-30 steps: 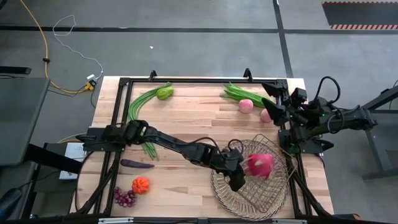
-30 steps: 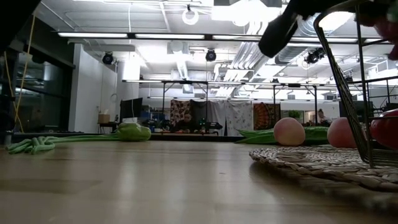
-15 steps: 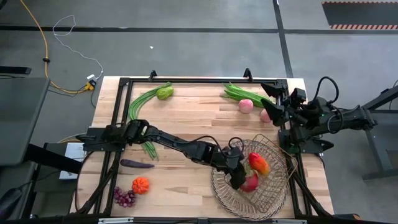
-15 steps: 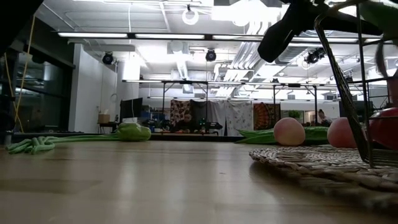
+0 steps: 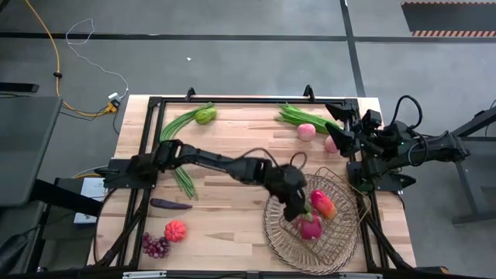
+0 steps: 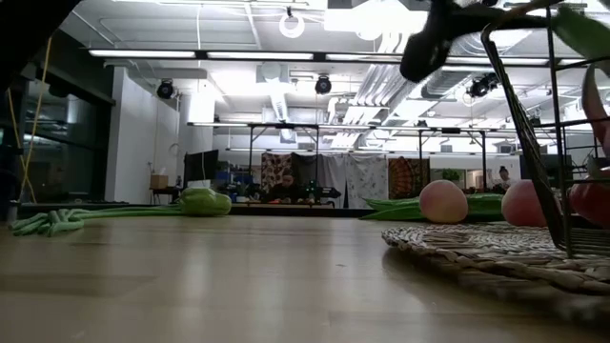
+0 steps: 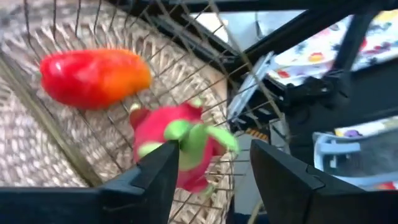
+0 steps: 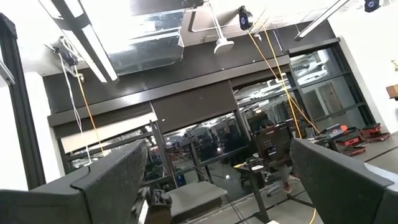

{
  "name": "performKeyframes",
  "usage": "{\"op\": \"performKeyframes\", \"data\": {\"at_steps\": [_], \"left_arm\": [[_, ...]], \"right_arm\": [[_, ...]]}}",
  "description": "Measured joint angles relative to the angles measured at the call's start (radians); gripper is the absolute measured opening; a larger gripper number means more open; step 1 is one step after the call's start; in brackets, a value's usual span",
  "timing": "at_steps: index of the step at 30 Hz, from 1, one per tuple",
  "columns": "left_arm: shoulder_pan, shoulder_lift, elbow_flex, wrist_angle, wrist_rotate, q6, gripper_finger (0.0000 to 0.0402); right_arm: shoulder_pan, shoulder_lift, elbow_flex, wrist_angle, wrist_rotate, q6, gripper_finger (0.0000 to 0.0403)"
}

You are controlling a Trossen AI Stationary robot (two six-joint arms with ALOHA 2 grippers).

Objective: Build produce basket
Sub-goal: Put the dragon fruit into the wire basket, then put the left peach into the wire basket

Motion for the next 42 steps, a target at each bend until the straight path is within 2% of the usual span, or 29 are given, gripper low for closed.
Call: {"op": "performKeyframes", "data": {"at_steps": [4,15,19,23,25,30,34,38,42], "left_arm": [[0.050,-0.059,0.000,-0.035,-0.012,0.072,0.0190],[0.165,-0.296,0.000,-0.291,-0.251,0.361,0.0191],[0.168,-0.430,-0.070,-0.287,-0.367,0.407,0.0191],[0.165,-0.610,-0.278,-0.184,-0.478,0.404,0.0191],[0.157,-0.706,-0.423,-0.059,-0.508,0.403,0.0191],[0.128,-0.968,-0.826,0.258,-0.496,0.407,0.0191],[0.093,-1.145,-1.098,0.498,-0.451,0.408,0.0191],[0.052,-1.309,-1.277,0.614,-0.433,0.390,0.0191],[0.010,-1.434,-1.364,0.565,-0.446,0.378,0.0191]], "right_arm": [[0.000,0.000,0.000,0.008,0.000,0.071,0.0385],[0.000,-0.001,0.000,-0.024,0.000,0.061,0.0385],[0.000,-0.001,0.000,-0.070,0.001,0.065,0.0385],[0.000,0.000,0.000,-0.122,0.000,0.066,0.0385],[0.000,0.000,0.000,-0.158,-0.005,0.065,0.0385],[0.000,0.000,0.000,-0.262,-0.017,0.072,0.0385],[0.000,0.000,0.000,-0.304,-0.042,0.101,0.0385],[0.000,0.012,0.000,-0.333,-0.080,0.104,0.0385],[0.000,0.043,0.000,-0.363,-0.114,0.119,0.0385]]}}
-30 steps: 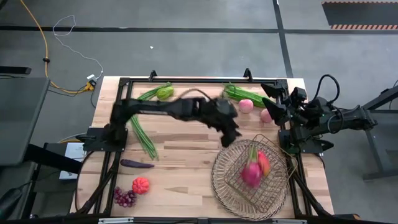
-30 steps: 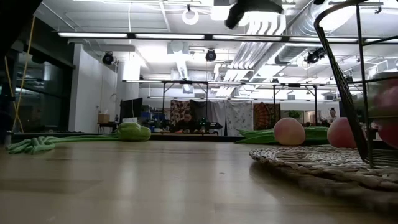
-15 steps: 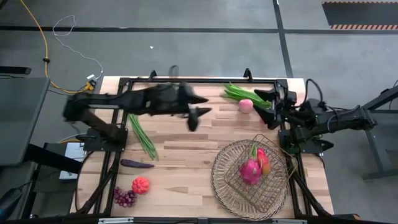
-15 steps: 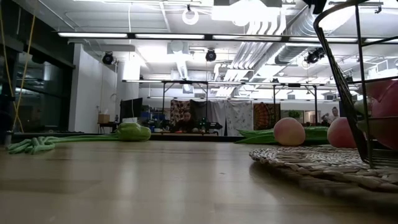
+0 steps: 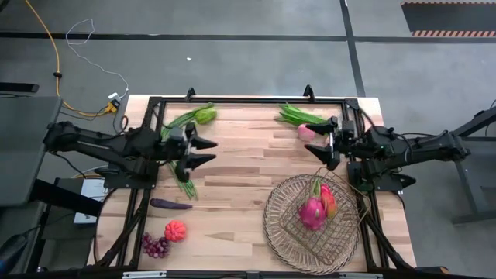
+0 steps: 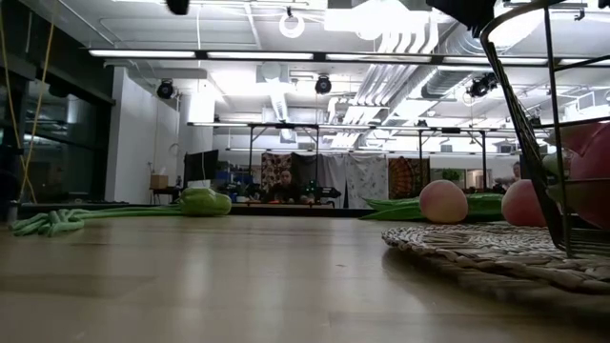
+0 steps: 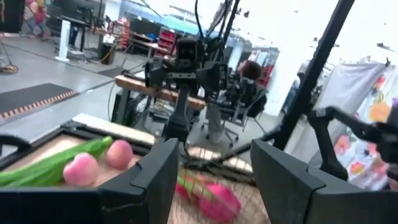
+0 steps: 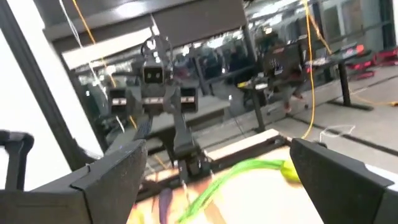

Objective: Build produce basket
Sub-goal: Put the left peach into the wire basket

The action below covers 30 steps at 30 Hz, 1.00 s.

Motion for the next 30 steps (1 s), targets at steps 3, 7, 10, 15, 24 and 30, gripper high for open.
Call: {"op": "performKeyframes", "data": {"at_steps": [3,7,10,15,24,30], "left_arm": [[-0.022,-0.063,-0.028,-0.063,-0.015,0.024,0.0191],[-0.035,-0.093,-0.034,-0.123,-0.023,0.140,0.0191],[-0.036,-0.095,-0.034,-0.137,-0.021,0.215,0.0191],[-0.034,-0.094,-0.034,-0.133,-0.031,0.191,0.0191],[-0.033,-0.094,-0.034,-0.127,-0.082,0.180,0.0191],[-0.032,-0.094,-0.034,-0.127,-0.095,0.180,0.0191]], "right_arm": [[0.000,0.025,0.000,-0.015,-0.017,0.000,0.0385],[0.000,0.044,0.000,-0.011,-0.035,0.000,0.0385],[0.000,0.048,0.000,-0.012,-0.039,0.000,0.0385],[0.000,0.047,0.000,-0.010,-0.029,-0.006,0.0385],[-0.116,0.175,0.270,-0.612,0.240,0.367,0.0385],[-0.307,0.394,0.500,-1.188,0.202,0.549,0.0385]]}}
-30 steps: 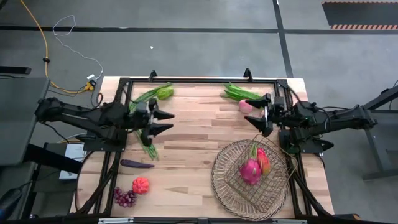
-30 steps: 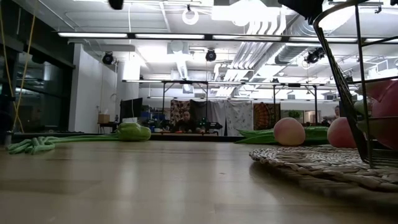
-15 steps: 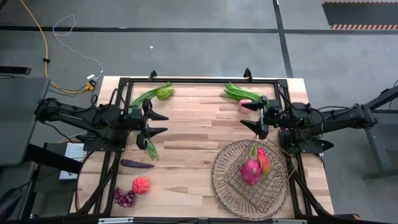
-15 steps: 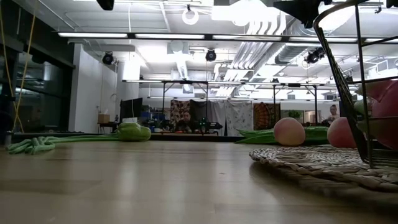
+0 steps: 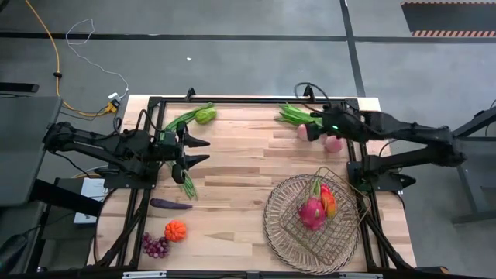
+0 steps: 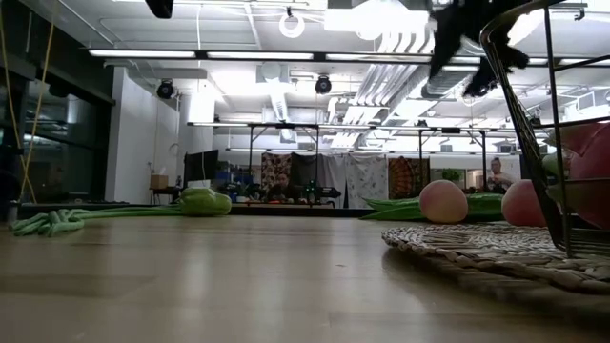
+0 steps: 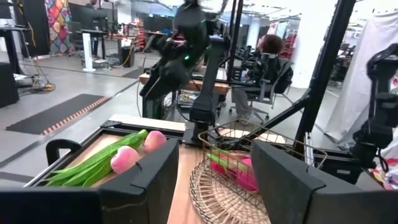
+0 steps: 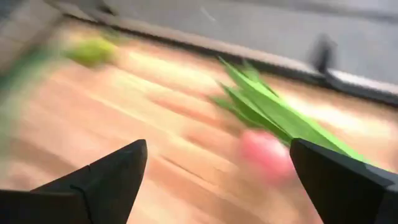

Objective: Build produce basket
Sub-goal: Put the left peach into the wire basket

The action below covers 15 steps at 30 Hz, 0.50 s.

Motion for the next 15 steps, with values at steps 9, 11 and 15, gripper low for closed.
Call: {"op": "performKeyframes", "data": {"at_steps": [9,11,15], "left_arm": [[0.000,0.000,0.000,0.000,-0.008,0.000,0.0191],[0.000,0.000,0.000,0.000,-0.008,0.000,0.0191],[0.000,0.000,0.000,0.000,-0.008,0.000,0.0191]], "right_arm": [[-0.187,0.238,-0.055,-0.071,-0.166,-0.004,0.0385],[-0.206,0.280,-0.071,-0.030,-0.167,-0.023,0.0385],[-0.230,0.354,-0.077,0.053,-0.174,-0.069,0.0385]]}}
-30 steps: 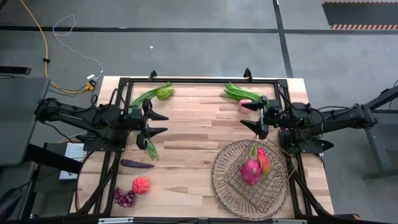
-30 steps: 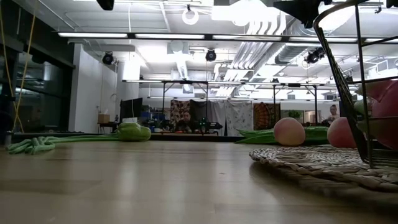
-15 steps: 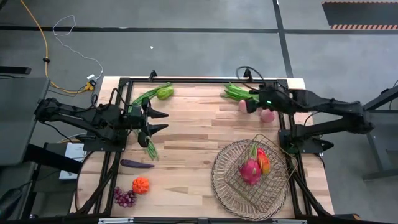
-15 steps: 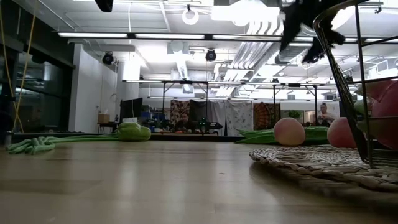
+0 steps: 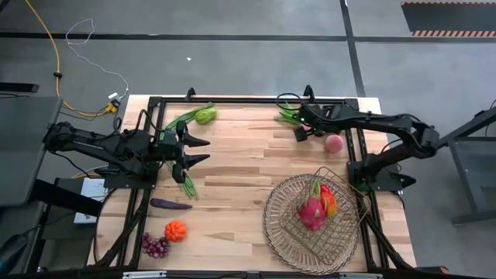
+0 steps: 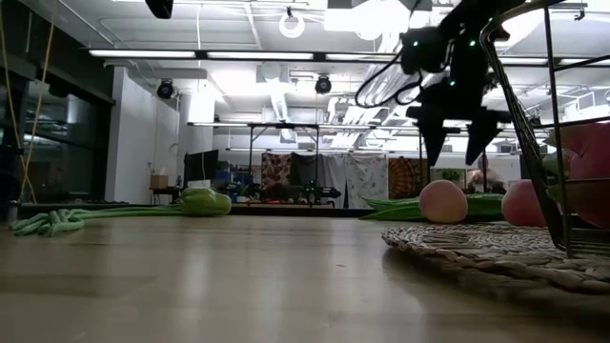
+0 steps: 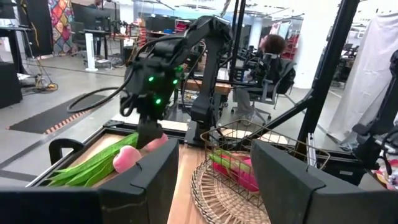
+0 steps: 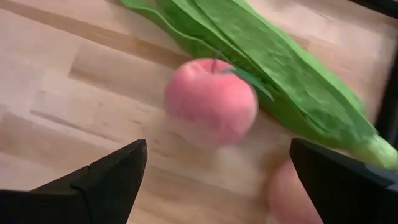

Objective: Build produce basket
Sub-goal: Put the left peach into the wire basket

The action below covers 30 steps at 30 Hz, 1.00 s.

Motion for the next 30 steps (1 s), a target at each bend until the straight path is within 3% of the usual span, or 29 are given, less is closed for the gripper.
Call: {"op": "performKeyframes", "data": {"at_steps": [23,30], "left_arm": [[0.000,0.000,0.000,0.000,-0.003,-0.001,0.0191],[0.000,0.000,0.001,0.000,-0.020,0.000,0.0191]], "right_arm": [[-0.079,0.289,0.000,0.126,-0.044,-0.035,0.0383],[-0.079,0.287,0.000,0.128,-0.035,-0.043,0.0333]]}}
